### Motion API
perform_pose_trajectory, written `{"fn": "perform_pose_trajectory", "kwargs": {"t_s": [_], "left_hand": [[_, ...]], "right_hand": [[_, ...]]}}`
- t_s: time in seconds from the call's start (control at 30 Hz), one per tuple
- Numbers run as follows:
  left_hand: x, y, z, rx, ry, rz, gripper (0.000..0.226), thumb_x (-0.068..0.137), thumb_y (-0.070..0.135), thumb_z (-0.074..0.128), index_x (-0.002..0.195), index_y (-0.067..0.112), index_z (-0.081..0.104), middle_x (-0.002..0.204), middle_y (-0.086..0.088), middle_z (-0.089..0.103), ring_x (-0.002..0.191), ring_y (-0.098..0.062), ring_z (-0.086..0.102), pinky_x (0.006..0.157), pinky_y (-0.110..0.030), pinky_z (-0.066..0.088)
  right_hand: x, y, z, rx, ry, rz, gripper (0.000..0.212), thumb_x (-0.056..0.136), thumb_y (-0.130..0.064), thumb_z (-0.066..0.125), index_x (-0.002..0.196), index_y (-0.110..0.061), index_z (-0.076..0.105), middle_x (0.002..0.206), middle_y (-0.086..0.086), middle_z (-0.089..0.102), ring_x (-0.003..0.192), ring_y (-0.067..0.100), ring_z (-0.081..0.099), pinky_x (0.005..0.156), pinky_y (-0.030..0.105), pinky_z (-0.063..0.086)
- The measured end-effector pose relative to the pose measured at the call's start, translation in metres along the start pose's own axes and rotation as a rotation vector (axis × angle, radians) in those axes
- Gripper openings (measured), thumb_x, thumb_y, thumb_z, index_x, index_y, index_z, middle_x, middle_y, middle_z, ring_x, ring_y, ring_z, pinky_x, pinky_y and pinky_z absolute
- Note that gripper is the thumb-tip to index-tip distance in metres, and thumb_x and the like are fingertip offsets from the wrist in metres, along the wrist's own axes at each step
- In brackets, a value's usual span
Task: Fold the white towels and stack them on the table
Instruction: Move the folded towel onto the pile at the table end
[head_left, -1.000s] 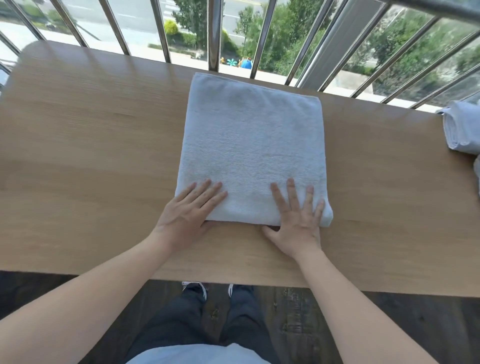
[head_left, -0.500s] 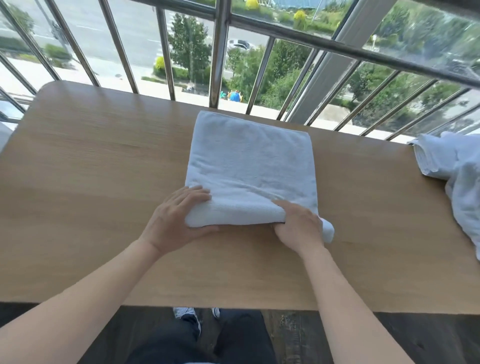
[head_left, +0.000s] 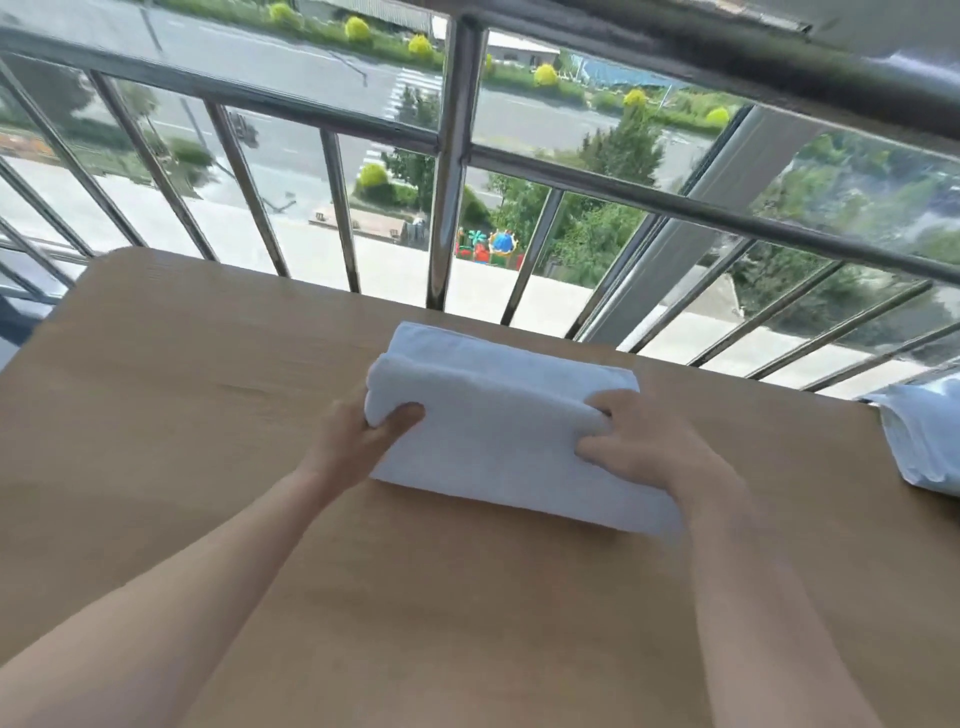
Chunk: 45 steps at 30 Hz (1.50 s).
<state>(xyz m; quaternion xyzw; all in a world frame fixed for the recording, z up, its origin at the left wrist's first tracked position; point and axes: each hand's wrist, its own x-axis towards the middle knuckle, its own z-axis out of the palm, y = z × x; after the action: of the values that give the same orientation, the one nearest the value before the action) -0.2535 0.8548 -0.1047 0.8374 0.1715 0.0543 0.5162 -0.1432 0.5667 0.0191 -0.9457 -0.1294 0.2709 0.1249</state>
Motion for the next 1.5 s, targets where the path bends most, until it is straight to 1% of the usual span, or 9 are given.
{"fn": "perform_pose_trajectory", "kwargs": {"t_s": [0.23, 0.37, 0.7, 0.8, 0.9, 1.03, 1.17, 1.33, 1.5], "left_hand": [[0.063, 0.014, 0.011, 0.083, 0.108, -0.216, 0.045, 0.068, 0.091, 0.041, 0.070, 0.051, 0.061, 0.064, 0.027, 0.063, 0.061, -0.002, 0.058, 0.056, -0.032, 0.036], [0.089, 0.010, 0.015, 0.277, 0.029, -0.386, 0.064, 0.077, 0.091, 0.040, 0.073, 0.031, 0.061, 0.074, 0.012, 0.062, 0.078, -0.019, 0.059, 0.059, -0.034, 0.037], [0.104, 0.011, 0.033, 0.554, 0.242, -0.363, 0.078, 0.068, 0.100, 0.032, 0.062, 0.025, 0.052, 0.059, 0.007, 0.057, 0.062, -0.019, 0.058, 0.055, -0.032, 0.038], [0.103, 0.017, 0.030, 0.731, 0.255, -0.315, 0.069, 0.078, 0.092, 0.031, 0.091, 0.028, 0.056, 0.079, 0.003, 0.062, 0.080, -0.028, 0.060, 0.069, -0.038, 0.043], [0.095, 0.034, 0.035, 0.660, 0.326, -0.068, 0.062, 0.091, 0.070, 0.043, 0.134, 0.027, 0.047, 0.135, 0.000, 0.055, 0.128, -0.027, 0.048, 0.101, -0.046, 0.038], [0.074, 0.062, 0.076, 0.704, 0.003, 0.178, 0.062, 0.096, 0.067, 0.030, 0.150, 0.037, 0.035, 0.163, 0.005, 0.030, 0.153, -0.016, 0.017, 0.120, -0.034, 0.010], [0.079, 0.058, 0.094, 0.871, -0.132, 0.135, 0.070, 0.093, 0.073, 0.013, 0.157, 0.045, 0.012, 0.169, 0.008, 0.003, 0.154, -0.015, -0.012, 0.125, -0.038, -0.006], [0.088, 0.049, 0.097, 0.892, -0.180, 0.131, 0.071, 0.093, 0.073, 0.007, 0.158, 0.045, 0.003, 0.169, 0.009, -0.006, 0.152, -0.012, -0.021, 0.122, -0.037, -0.016], [0.096, 0.051, 0.093, 0.897, -0.241, 0.104, 0.073, 0.089, 0.075, 0.000, 0.156, 0.047, -0.006, 0.168, 0.012, -0.012, 0.150, -0.010, -0.027, 0.122, -0.043, -0.016]], "right_hand": [[0.109, -0.007, -0.020, -0.200, 0.135, -0.087, 0.039, 0.072, -0.045, 0.055, 0.107, -0.027, 0.061, 0.101, 0.000, 0.065, 0.098, 0.026, 0.059, 0.077, 0.033, 0.037], [0.157, -0.003, 0.003, -0.274, 0.229, -0.133, 0.038, 0.078, -0.044, 0.047, 0.108, -0.026, 0.058, 0.102, 0.005, 0.071, 0.103, 0.028, 0.063, 0.092, 0.040, 0.033], [0.192, 0.023, 0.047, -0.113, 0.322, -0.070, 0.064, 0.088, -0.071, 0.020, 0.088, -0.023, 0.062, 0.093, 0.006, 0.070, 0.095, 0.029, 0.062, 0.080, 0.039, 0.037], [0.193, 0.023, 0.047, -0.113, 0.322, -0.026, 0.069, 0.088, -0.075, 0.020, 0.095, -0.024, 0.066, 0.096, 0.007, 0.071, 0.097, 0.029, 0.063, 0.079, 0.038, 0.033], [0.190, 0.021, 0.046, -0.118, 0.305, -0.015, 0.069, 0.091, -0.073, 0.021, 0.102, -0.023, 0.067, 0.098, 0.008, 0.072, 0.098, 0.029, 0.063, 0.083, 0.039, 0.036], [0.180, 0.012, 0.034, -0.110, 0.334, -0.037, 0.047, 0.099, -0.058, 0.034, 0.097, -0.019, 0.061, 0.099, 0.004, 0.068, 0.100, 0.028, 0.061, 0.089, 0.040, 0.035], [0.142, 0.006, 0.033, -0.020, 0.582, -0.165, 0.028, 0.097, -0.042, 0.046, 0.109, -0.023, 0.063, 0.104, -0.001, 0.065, 0.110, 0.026, 0.057, 0.099, 0.045, 0.031], [0.112, -0.005, 0.071, -0.218, 0.264, -0.152, 0.062, 0.097, -0.055, 0.009, 0.157, -0.039, 0.016, 0.166, -0.003, 0.018, 0.153, 0.034, 0.002, 0.119, 0.058, -0.008], [0.118, 0.003, 0.075, -0.195, 0.249, -0.115, 0.065, 0.097, -0.061, 0.008, 0.158, -0.041, 0.007, 0.169, -0.007, 0.005, 0.154, 0.031, -0.010, 0.119, 0.056, -0.015]]}}
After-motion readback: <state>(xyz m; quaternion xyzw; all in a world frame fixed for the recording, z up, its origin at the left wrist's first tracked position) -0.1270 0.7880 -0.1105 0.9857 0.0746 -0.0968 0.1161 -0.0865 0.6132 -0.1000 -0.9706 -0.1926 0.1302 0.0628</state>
